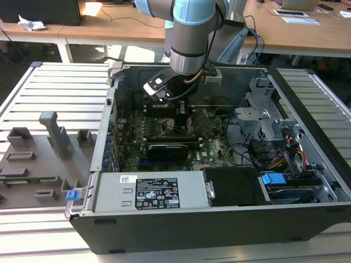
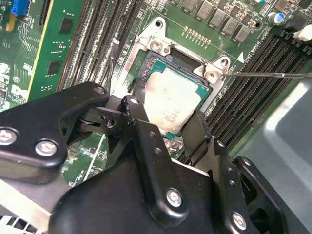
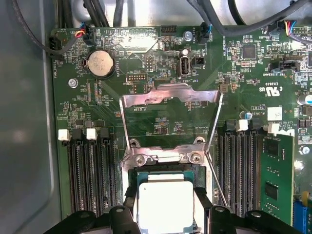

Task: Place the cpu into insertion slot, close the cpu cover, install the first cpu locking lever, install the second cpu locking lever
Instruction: 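Place the cpu into insertion slot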

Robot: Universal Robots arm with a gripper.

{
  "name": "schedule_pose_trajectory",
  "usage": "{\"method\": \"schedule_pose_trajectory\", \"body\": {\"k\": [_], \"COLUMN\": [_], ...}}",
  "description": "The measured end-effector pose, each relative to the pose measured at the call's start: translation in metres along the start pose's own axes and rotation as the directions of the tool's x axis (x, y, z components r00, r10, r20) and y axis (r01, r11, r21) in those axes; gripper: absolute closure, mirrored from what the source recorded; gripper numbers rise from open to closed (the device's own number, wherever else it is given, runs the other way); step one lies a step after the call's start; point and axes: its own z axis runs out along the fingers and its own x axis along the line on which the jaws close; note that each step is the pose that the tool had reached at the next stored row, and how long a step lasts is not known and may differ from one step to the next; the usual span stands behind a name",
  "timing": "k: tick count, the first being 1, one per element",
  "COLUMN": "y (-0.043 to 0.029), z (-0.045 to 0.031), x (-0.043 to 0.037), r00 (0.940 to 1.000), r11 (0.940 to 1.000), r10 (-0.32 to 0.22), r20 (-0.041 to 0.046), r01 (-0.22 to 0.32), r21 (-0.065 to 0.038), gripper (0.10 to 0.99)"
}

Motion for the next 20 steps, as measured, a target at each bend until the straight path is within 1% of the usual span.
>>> {"method": "schedule_pose_trajectory", "body": {"k": [4, 7, 20], "y": [0.0, 0.0001, 0.0], "z": [0.0, 0.0004, 0.0049], "x": [-0.0005, -0.0015, -0.0015], "r00": [1.0, 0.9998, 0.9998], "r11": [1.0, 0.9998, 0.9998], "r10": [-0.001, -0.019, -0.019], "r20": [0.0001, 0.0007, 0.0014], "r01": [0.001, 0.019, 0.019], "r21": [0.0, -0.001, -0.001], "gripper": [0.549, 0.549, 0.549]}}
